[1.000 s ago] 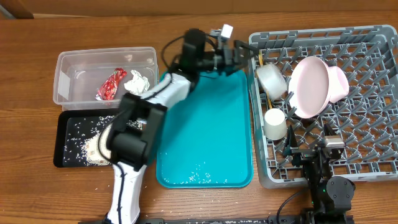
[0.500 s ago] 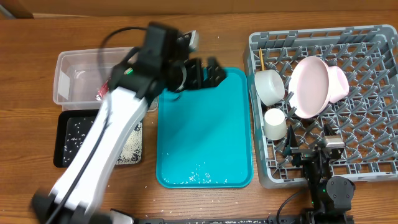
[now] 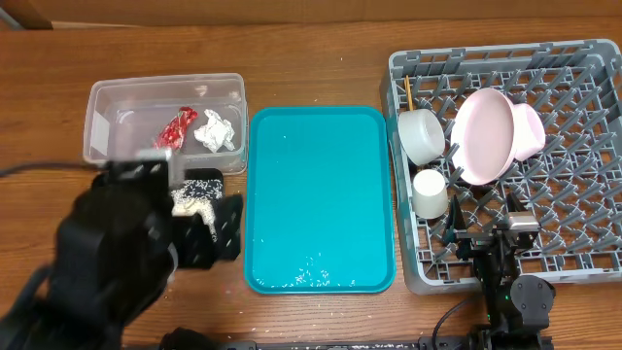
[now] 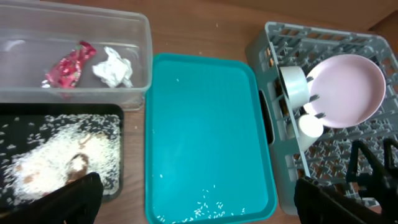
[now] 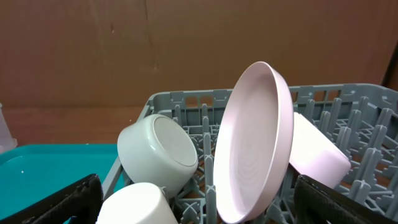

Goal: Sort waste into correct bins and load items into the dishwasher

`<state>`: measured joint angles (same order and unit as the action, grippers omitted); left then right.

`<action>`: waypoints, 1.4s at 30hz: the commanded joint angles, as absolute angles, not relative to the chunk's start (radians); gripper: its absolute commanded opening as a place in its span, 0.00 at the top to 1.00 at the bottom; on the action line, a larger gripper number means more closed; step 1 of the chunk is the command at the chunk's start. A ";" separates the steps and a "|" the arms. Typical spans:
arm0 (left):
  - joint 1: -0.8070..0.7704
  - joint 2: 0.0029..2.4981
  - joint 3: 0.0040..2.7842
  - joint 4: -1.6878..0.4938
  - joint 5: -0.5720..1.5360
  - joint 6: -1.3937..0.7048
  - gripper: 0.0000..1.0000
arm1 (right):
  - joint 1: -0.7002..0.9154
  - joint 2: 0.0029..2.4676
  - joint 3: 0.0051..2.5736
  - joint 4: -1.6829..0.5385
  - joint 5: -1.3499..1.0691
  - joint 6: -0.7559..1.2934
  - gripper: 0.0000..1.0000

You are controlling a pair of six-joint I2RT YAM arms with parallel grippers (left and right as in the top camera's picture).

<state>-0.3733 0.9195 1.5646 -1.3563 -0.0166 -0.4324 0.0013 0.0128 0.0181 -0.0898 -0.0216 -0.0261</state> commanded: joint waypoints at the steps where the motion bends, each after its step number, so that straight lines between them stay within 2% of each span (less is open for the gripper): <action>1: -0.380 0.875 1.569 -1.398 -0.053 -0.407 0.00 | -0.001 0.005 0.008 -0.083 -0.021 -0.027 0.00; 7: -0.380 0.857 1.568 -1.465 -0.075 -0.369 0.00 | -0.001 0.005 0.008 -0.083 -0.021 -0.027 0.00; 10: -0.380 0.857 1.548 -1.430 -0.118 -0.364 0.00 | -0.001 0.005 0.008 -0.083 -0.021 -0.027 0.00; 13: -0.374 0.841 1.464 -1.261 -0.130 -0.266 0.00 | -0.001 0.005 0.008 -0.083 -0.021 -0.027 0.00; 17: -0.307 0.752 1.236 -0.939 0.001 -0.124 0.00 | -0.001 0.005 0.008 -0.083 -0.021 -0.027 0.00; 24: -0.188 0.518 0.802 -0.553 0.176 -0.120 0.00 | -0.001 0.005 0.008 -0.083 -0.021 -0.027 0.00; 30: -0.163 0.266 0.544 -0.387 0.161 -0.119 0.00 | -0.001 0.005 0.008 -0.083 -0.021 -0.027 0.00; 35: -0.161 0.080 0.402 -0.336 0.058 -0.119 0.00 | -0.001 0.005 0.008 -0.083 -0.021 -0.027 0.00; 42: -0.158 0.003 0.261 -0.276 -0.062 -0.119 0.00 | -0.001 0.005 0.008 -0.083 -0.021 -0.027 0.00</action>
<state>-0.1677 0.0185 0.3199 -0.3042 0.0250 -0.1379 0.0013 0.0128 0.0181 -0.0898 -0.0219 -0.0265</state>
